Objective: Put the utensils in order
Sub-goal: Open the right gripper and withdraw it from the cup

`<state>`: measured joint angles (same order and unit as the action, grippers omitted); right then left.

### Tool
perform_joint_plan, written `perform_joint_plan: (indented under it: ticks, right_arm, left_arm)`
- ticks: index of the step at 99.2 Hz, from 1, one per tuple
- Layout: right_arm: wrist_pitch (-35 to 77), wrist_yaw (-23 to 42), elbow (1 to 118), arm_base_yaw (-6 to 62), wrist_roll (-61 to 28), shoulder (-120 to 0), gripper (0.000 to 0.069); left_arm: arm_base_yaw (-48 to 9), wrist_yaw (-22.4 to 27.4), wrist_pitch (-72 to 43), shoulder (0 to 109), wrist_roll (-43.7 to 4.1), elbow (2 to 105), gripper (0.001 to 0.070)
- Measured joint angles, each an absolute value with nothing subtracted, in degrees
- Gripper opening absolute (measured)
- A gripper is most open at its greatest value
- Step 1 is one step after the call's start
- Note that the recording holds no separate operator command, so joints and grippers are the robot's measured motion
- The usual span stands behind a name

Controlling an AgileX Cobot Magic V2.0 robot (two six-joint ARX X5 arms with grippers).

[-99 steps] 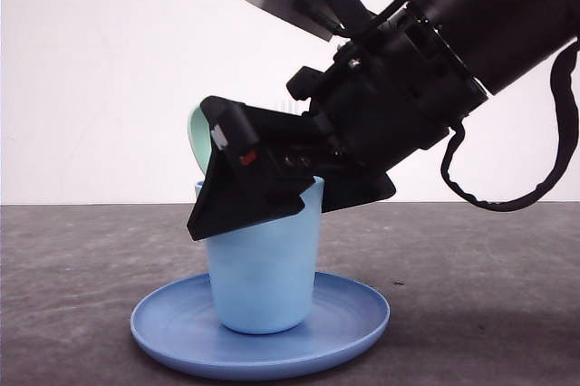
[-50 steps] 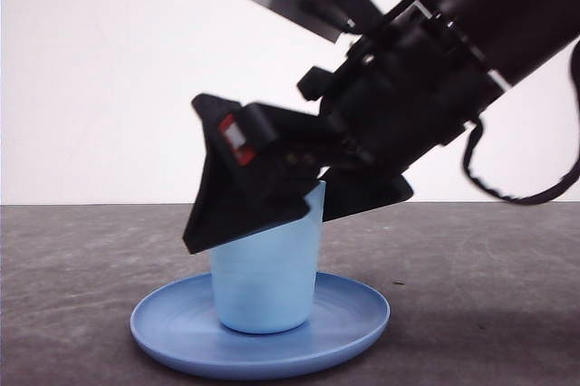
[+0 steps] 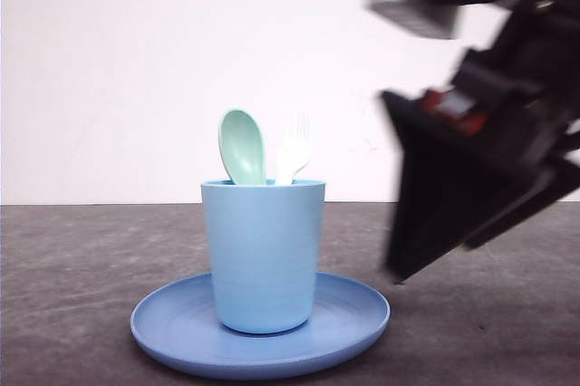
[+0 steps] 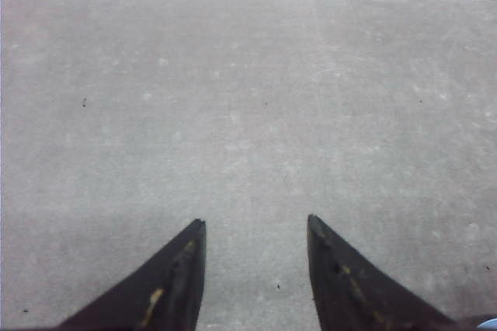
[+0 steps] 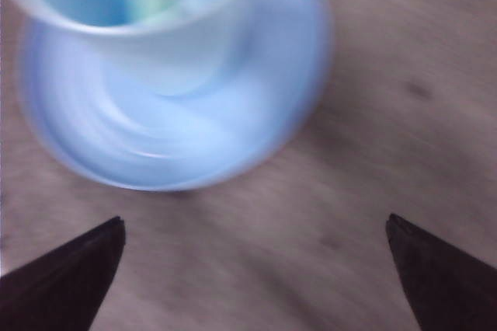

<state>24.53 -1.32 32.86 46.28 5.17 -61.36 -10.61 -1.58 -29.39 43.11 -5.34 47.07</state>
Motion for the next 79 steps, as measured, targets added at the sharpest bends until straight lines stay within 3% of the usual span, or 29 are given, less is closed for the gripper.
perform_joint_plan:
  ticks: [51,79]
  right_arm:
    - [46.72,-3.01,48.14,17.87,9.50,-47.79,0.0680]
    - [49.15,-2.96,50.19,13.82,9.45,-45.84,0.0680]
  left_arm:
    - [-10.63,-1.61,-29.45,43.11,-5.34,47.07,0.0240]
    - [-10.63,-1.61,-31.20,43.11,-5.28,47.07,0.0240]
